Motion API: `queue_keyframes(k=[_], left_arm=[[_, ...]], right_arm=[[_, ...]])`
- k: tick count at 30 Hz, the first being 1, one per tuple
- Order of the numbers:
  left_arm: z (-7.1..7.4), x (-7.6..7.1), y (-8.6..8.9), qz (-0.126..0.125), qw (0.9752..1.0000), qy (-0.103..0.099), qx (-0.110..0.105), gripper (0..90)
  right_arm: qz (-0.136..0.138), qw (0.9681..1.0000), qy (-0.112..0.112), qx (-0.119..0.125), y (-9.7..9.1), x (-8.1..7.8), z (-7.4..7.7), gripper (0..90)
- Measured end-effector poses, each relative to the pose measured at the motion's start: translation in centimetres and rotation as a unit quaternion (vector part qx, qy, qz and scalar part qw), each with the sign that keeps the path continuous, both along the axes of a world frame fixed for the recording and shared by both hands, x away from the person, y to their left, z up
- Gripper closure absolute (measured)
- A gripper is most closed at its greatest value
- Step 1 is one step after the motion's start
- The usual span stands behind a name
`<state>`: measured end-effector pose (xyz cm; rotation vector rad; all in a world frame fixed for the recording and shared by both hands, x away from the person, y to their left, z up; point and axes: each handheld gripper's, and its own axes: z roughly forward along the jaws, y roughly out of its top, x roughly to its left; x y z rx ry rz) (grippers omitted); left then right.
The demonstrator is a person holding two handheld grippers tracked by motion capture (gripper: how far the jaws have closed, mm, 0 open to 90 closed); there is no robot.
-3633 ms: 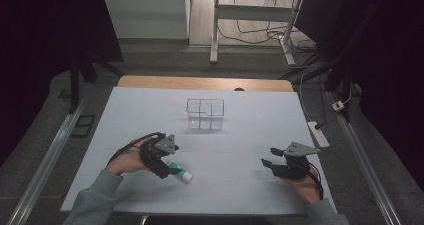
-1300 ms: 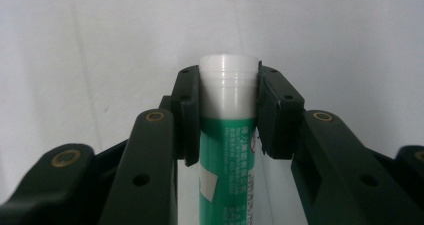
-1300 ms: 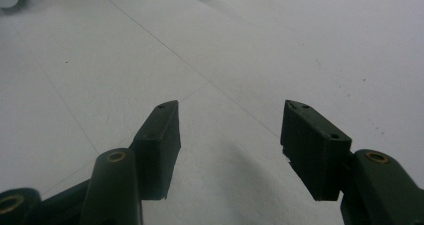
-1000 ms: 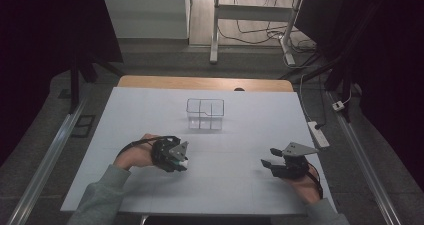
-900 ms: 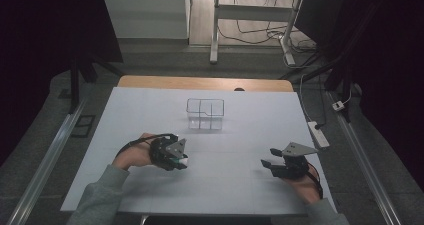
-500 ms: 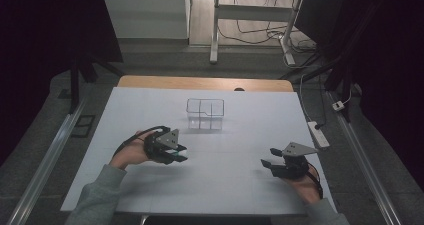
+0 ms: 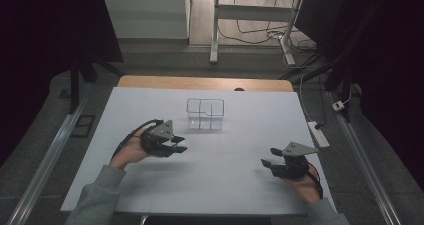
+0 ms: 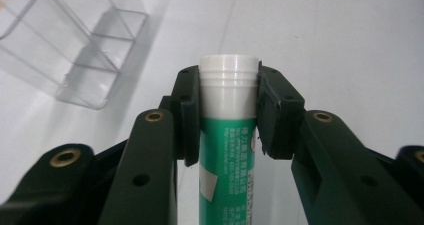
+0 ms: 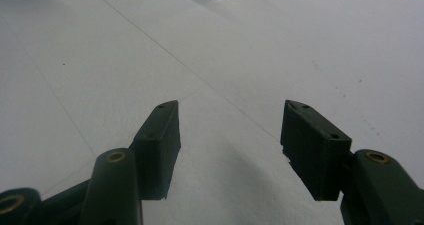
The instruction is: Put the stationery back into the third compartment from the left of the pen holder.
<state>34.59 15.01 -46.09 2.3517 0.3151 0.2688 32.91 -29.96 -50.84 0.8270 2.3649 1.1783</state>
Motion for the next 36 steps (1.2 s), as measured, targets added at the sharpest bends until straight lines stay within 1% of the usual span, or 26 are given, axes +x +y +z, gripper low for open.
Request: queue_keyframes(k=[6,10,13,16,23,28,30,32,34,36], left_arm=[[0.1,0.2,0.3,0.023,0.9994,-0.002,-0.024,64.5],[0.3,0.3,0.5,0.042,0.9981,-0.004,-0.044,64.5],[0.4,0.4,0.6,0.052,0.9973,-0.007,-0.051,64.5],[0.5,0.5,0.6,0.066,0.9958,-0.008,-0.064,64.5],[0.6,0.6,0.5,0.086,0.9926,-0.015,-0.084,64.5],[0.8,0.7,0.5,0.097,0.9896,-0.019,-0.104,64.5],[0.9,0.7,0.5,0.103,0.9885,-0.023,-0.109,64.5],[1.1,0.8,0.5,0.108,0.9871,-0.024,-0.115,64.5],[1.2,0.8,0.5,0.112,0.9861,-0.026,-0.119,64.5],[1.3,1.0,0.5,0.116,0.9848,-0.024,-0.127,64.5]], right_arm=[[0.0,1.0,0.0,0.0,0.0,0.0,0.0,40.6],[-0.002,1.0,-0.001,0.002,-0.1,0.0,0.0,40.6],[-0.003,1.0,-0.001,0.003,-0.1,0.0,0.1,40.6],[-0.002,1.0,-0.001,0.003,-0.1,0.1,0.0,40.6],[-0.002,1.0,0.0,0.001,-0.1,0.0,0.0,40.6],[-0.002,1.0,0.0,-0.001,-0.1,0.1,0.0,40.5],[-0.001,1.0,0.001,0.001,-0.1,0.1,0.0,40.5],[-0.001,1.0,0.002,-0.003,-0.1,0.1,0.0,40.5],[-0.001,1.0,0.001,-0.001,-0.1,0.1,0.0,40.5],[-0.003,1.0,0.001,-0.002,-0.2,0.1,0.0,40.5]])
